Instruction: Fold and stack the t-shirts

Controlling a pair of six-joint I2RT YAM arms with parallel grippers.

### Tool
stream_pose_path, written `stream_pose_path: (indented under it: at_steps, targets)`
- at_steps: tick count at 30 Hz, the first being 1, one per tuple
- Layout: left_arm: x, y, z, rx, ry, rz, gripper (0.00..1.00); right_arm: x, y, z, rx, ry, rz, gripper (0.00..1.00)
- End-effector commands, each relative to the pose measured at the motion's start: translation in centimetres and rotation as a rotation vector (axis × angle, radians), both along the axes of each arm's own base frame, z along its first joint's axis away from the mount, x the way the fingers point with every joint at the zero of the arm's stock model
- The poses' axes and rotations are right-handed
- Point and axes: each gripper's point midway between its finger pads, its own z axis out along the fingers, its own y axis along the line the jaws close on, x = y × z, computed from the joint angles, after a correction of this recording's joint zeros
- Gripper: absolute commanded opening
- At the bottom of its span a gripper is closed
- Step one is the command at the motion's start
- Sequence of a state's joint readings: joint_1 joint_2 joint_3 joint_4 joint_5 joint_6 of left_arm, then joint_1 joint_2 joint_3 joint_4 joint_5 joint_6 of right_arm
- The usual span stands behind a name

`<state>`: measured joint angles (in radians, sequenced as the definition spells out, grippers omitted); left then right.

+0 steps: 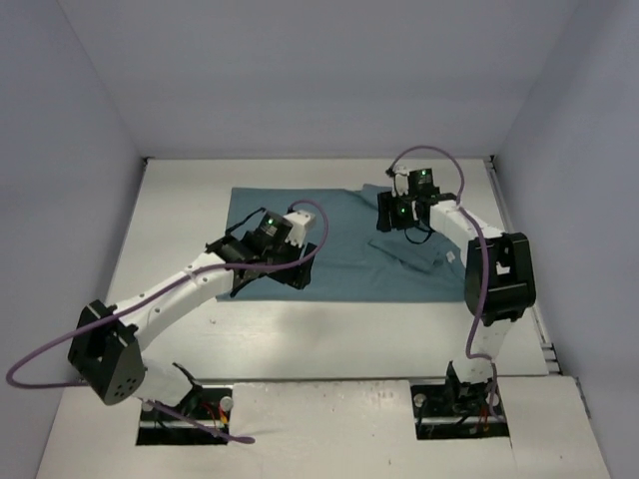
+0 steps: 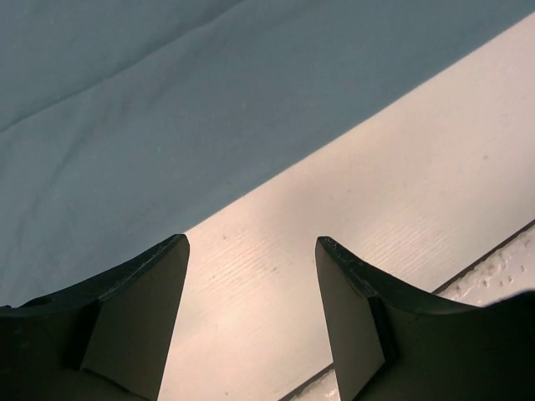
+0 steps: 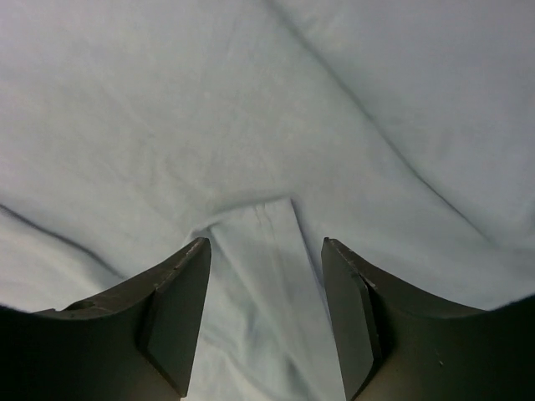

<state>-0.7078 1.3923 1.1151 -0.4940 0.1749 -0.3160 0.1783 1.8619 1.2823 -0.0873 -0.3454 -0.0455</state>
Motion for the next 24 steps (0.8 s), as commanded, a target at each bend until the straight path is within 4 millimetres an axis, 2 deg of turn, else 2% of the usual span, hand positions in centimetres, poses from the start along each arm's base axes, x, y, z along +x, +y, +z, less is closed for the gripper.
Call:
stream_pose_path:
  at_steps: [1, 8, 15, 21, 24]
  targets:
    - [-0.7, 0.7, 1.9, -0.016, -0.056, -0.019, 0.60, 2.2, 1.2, 1.0, 0.010, -0.061, 0.114, 0.49]
    - [-1.6, 1.6, 2.0, -0.014, -0.062, -0.005, 0.60, 3.0, 1.1, -1.4, -0.019, -0.030, 0.142, 0.47]
    - [-1.7, 1.9, 1.9, -0.011, -0.058, 0.001, 0.60, 2.2, 1.4, -3.2, -0.005, 0.020, 0.158, 0.43]
    - [-1.7, 1.8, 1.9, -0.010, -0.059, 0.001, 0.60, 1.4, 1.9, -3.7, 0.020, 0.043, 0.176, 0.35]
    - [-1.6, 1.8, 1.9, -0.008, -0.057, -0.002, 0.60, 1.2, 2.0, -3.7, 0.027, 0.047, 0.182, 0.27]
